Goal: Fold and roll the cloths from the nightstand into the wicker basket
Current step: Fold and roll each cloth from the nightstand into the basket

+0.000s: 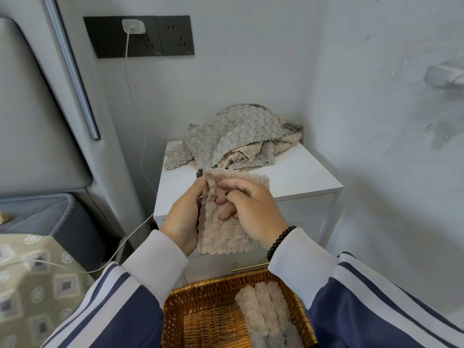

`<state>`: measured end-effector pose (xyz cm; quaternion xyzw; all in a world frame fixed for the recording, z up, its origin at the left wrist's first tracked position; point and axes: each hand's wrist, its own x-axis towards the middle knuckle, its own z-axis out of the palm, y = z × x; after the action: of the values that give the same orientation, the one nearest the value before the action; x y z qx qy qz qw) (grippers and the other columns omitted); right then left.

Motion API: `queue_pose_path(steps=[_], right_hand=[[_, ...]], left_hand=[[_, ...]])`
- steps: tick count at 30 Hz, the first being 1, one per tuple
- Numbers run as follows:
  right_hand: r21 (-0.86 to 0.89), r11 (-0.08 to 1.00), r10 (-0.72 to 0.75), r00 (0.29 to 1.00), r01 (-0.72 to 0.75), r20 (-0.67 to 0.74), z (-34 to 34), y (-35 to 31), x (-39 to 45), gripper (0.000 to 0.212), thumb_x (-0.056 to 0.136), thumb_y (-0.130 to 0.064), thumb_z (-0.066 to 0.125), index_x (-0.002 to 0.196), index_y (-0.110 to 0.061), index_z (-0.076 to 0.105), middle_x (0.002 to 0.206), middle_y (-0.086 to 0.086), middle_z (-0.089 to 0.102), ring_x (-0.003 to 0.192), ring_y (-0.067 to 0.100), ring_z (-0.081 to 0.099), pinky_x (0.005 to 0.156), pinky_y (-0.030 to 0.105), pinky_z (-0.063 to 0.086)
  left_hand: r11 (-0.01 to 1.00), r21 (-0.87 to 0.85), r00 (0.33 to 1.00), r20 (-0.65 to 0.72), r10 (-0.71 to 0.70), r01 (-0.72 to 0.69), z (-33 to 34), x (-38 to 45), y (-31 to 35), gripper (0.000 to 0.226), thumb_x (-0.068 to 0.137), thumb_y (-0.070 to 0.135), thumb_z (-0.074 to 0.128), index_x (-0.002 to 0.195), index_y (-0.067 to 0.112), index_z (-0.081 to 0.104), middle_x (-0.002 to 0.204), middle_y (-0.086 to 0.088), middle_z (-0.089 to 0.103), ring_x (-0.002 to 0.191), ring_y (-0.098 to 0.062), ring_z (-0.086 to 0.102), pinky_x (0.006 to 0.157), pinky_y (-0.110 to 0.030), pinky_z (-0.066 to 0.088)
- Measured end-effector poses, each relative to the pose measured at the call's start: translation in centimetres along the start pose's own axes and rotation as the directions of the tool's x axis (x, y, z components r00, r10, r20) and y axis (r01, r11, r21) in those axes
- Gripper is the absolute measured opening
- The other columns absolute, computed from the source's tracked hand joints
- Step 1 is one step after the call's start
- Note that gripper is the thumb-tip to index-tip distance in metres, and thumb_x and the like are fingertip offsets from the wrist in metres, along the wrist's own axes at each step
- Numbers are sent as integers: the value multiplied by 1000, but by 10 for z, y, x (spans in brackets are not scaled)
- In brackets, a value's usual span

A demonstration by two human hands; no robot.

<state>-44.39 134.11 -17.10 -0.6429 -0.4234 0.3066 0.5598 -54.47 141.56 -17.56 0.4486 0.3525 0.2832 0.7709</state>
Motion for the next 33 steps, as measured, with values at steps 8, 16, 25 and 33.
queue_pose_path(steps=[8,16,25,33], right_hand=[[-57,993,-113,948,101,-297,-2,3,6,37,84,-4,58,112,-28,57,111,-11,58,78,1,58,68,16,46],[368,880,334,942,-300,-33,-19,12,10,53,65,-30,86,110,-12,65,97,2,74,88,20,72,82,39,58],[-67,990,127,992,-126,19,-52,8,0,29,68,-30,85,90,-24,68,89,-8,73,83,6,70,72,23,57],[-351,933,163,964,-81,211,-69,5,-7,32,67,-34,84,92,-28,65,92,-13,70,83,1,67,76,19,55]], left_hand=[[990,72,983,-132,127,-118,-4,1,4,25,99,19,50,114,5,64,102,-15,73,91,-29,71,81,-43,57],[995,6,986,-132,102,-102,-3,-6,8,29,100,31,46,105,11,68,98,-8,75,94,-27,71,86,-46,55],[936,303,983,4,186,-178,-15,4,14,62,52,39,81,110,23,68,97,-7,73,85,-25,68,69,-34,56],[691,705,972,234,-17,-158,-14,-4,3,10,80,27,74,85,18,73,73,0,71,64,-13,65,50,-21,50]])
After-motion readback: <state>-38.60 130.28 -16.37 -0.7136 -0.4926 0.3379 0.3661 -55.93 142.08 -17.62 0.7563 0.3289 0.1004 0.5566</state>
